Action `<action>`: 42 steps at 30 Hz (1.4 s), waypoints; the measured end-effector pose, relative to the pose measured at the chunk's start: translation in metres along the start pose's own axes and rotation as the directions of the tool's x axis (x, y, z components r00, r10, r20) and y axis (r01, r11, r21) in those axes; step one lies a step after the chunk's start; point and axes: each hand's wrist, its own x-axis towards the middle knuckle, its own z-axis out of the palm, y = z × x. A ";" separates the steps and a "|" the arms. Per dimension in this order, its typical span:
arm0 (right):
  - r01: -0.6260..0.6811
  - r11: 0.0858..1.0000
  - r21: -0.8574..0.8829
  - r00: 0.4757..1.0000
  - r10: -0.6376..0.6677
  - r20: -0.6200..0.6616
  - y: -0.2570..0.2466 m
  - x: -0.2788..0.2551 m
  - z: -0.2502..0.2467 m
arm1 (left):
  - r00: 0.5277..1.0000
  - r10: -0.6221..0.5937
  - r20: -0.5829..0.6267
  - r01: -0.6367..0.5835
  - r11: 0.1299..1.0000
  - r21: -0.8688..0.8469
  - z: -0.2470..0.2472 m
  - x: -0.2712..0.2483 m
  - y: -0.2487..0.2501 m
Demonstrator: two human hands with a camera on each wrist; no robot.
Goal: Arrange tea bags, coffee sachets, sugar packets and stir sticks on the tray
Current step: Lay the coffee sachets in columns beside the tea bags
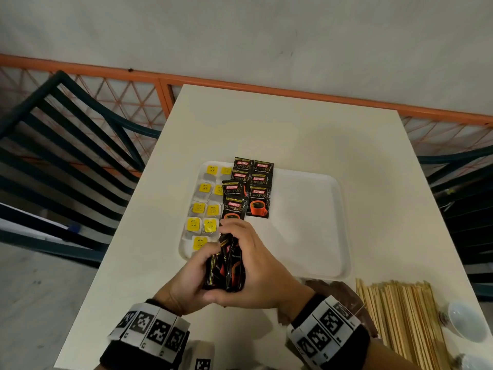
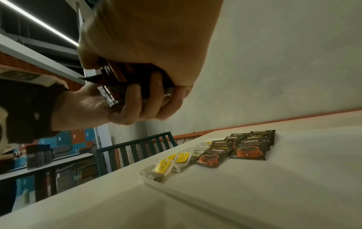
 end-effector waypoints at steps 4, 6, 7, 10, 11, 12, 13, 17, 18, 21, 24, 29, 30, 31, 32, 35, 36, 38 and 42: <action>-0.029 0.992 -0.121 1.000 0.027 -0.014 -0.002 0.008 -0.007 | 0.998 0.025 -0.050 -0.029 0.996 -0.086 -0.004 0.007 -0.001; -0.095 0.994 -0.045 0.995 0.094 -0.022 -0.001 0.011 -0.013 | 1.000 0.013 -0.008 -0.014 0.992 -0.128 -0.005 0.009 -0.001; -0.119 0.993 -0.011 0.993 0.118 -0.025 0.000 0.012 -0.016 | 1.000 0.012 0.002 -0.012 0.991 -0.133 -0.004 0.009 0.000; -0.119 0.993 -0.010 0.992 0.118 -0.033 0.004 0.012 -0.020 | 0.998 0.023 0.054 -0.015 0.990 -0.143 0.000 0.009 0.003; -0.102 0.994 -0.031 0.994 0.101 -0.032 0.006 0.011 -0.020 | 0.998 0.025 0.049 -0.017 0.989 -0.145 0.000 0.010 0.005; -0.081 0.995 -0.057 0.996 0.080 -0.029 0.008 0.009 -0.019 | 0.999 0.023 0.027 -0.019 0.990 -0.138 0.001 0.011 0.006; -0.057 0.995 -0.085 0.998 0.055 -0.025 0.010 0.008 -0.018 | 1.000 0.018 -0.006 -0.019 0.992 -0.123 0.001 0.011 0.008; 0.061 0.976 -0.209 0.998 -0.062 0.001 0.011 0.004 -0.013 | 0.994 -0.070 -0.080 0.069 0.998 -0.014 0.003 0.012 0.012; 0.081 0.974 -0.213 0.997 -0.078 0.020 0.010 0.005 -0.012 | 0.992 -0.092 -0.084 0.092 0.996 0.004 0.005 0.012 0.011; 0.088 0.985 -0.147 0.993 -0.075 0.086 0.008 0.012 -0.012 | 0.984 -0.148 -0.095 0.152 0.988 0.036 0.008 0.011 0.009; 0.049 0.996 -0.073 0.990 -0.039 0.138 0.006 0.015 -0.016 | 0.982 -0.171 -0.085 0.174 0.984 0.034 0.009 0.012 0.009; 0.128 0.984 -0.127 0.966 -0.094 0.242 0.005 0.010 -0.013 | 0.969 -0.241 -0.047 0.242 0.970 0.024 0.004 0.012 0.010; 0.145 0.978 -0.153 0.959 -0.100 0.266 0.006 0.009 -0.012 | 0.968 -0.244 -0.053 0.246 0.968 0.040 0.003 0.012 0.009; 0.154 0.973 -0.174 0.953 -0.100 0.286 0.006 0.010 -0.011 | 0.968 -0.243 -0.057 0.246 0.968 0.045 0.002 0.012 0.009; 0.155 0.971 -0.182 0.950 -0.096 0.296 0.007 0.010 -0.011 | 0.969 -0.238 -0.059 0.241 0.970 0.038 0.004 0.011 0.008; 0.108 0.988 -0.109 0.968 -0.079 0.236 0.008 0.012 -0.015 | 0.986 -0.166 -0.029 0.164 0.985 -0.052 0.006 0.012 0.008; 0.070 0.995 -0.068 0.976 -0.054 0.211 0.008 0.012 -0.016 | 0.990 -0.138 -0.003 0.137 0.986 -0.092 0.009 0.012 0.009; 0.001 1.000 0.003 0.983 -0.002 0.186 0.007 0.013 -0.019 | 0.991 -0.118 0.061 0.126 0.981 -0.150 0.009 0.010 0.008; 0.019 1.000 -0.009 0.984 -0.017 0.175 0.008 0.014 -0.020 | 0.996 -0.053 0.067 0.057 0.997 -0.060 0.001 0.008 -0.001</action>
